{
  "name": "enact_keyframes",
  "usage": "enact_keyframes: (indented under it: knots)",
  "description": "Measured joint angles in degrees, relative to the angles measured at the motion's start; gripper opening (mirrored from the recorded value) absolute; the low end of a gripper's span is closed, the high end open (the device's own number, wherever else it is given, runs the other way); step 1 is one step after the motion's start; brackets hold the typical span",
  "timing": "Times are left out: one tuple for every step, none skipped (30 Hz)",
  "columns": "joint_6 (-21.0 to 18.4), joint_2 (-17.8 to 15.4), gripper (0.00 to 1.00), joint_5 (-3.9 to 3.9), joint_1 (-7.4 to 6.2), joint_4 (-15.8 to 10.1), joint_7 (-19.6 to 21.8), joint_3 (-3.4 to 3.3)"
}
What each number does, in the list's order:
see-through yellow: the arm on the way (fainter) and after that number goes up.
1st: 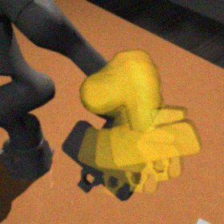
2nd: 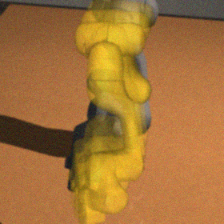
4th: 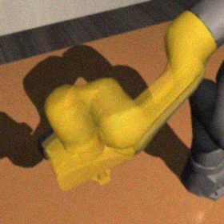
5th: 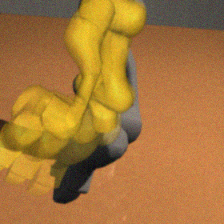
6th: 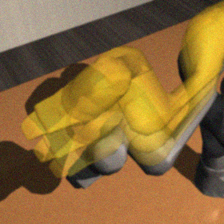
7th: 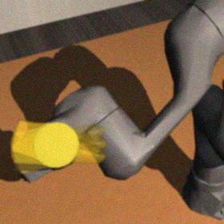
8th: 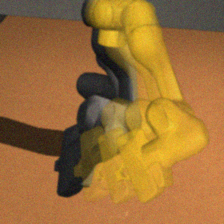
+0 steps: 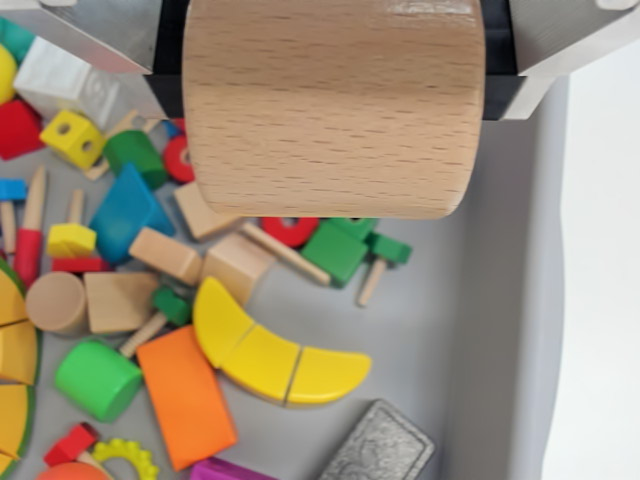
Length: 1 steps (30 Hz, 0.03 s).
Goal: Pick an object from the bin
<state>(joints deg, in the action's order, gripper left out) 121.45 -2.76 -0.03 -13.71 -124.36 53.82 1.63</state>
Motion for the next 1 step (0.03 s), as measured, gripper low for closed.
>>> enact_keyframes:
  knots:
    - [0.0,0.0,0.0,0.0,0.0,0.0,0.0,0.0]
